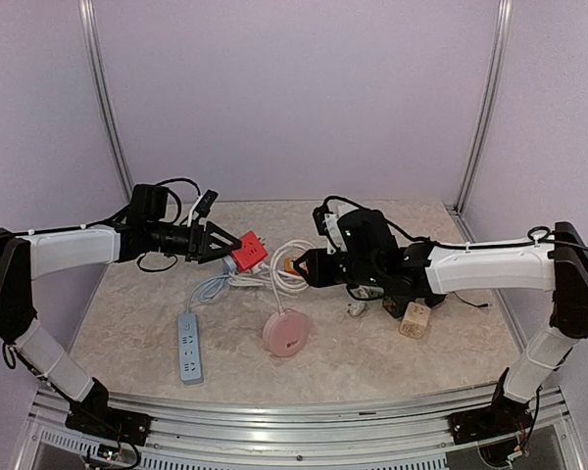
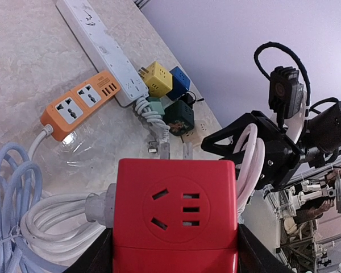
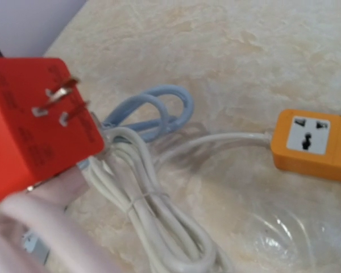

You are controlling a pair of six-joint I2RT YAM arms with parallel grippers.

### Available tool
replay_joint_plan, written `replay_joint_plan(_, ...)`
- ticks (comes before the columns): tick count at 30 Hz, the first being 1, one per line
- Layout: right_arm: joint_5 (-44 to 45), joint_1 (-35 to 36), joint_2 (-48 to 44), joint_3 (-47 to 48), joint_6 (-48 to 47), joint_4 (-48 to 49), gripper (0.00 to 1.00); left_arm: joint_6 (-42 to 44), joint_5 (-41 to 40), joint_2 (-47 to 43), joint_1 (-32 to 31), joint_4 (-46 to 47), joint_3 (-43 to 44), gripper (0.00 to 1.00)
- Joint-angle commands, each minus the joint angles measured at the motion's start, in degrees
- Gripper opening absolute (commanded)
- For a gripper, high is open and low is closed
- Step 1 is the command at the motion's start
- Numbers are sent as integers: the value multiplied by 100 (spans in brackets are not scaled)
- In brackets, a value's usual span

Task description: Pull the plug off the socket

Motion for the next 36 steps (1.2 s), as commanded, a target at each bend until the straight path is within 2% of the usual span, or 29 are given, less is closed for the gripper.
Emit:
replay_joint_plan(1, -147, -111, -409, -238, -444, 154, 42, -419, 849, -185, 198, 553, 275, 19)
replay_joint_plan(6, -262, 8, -1047, -599, -1219, 454, 70, -1503, 1215, 170, 542, 1539, -52, 19)
replay_joint_plan(8, -145, 169, -1247, -726, -1533, 552, 76, -1779, 1311, 282, 596, 1873, -154, 19)
replay_joint_plan(11, 170, 510, -1442, -1081, -1977, 996, 78, -1907, 1349, 333, 610, 2001, -197, 19)
replay_joint_plan(16, 347, 743, -1594, -1908, -1964, 2284, 78, -2051, 1519, 277, 610, 2382, -250, 19)
replay_joint_plan(22, 835, 699, -1567, -2455, -1932, 3147, 72, -2119, 1757, 64, 604, 2634, -250, 19)
replay_joint_plan(28, 787, 652, -1204, -2225, -2371, 3327, 67, -2164, 1992, -101, 455, 2734, -194, 19)
replay_joint_plan(36, 668, 661, -334, -1498, -3061, 3576, 66, -2300, 2091, -177, 189, 2877, -202, 19)
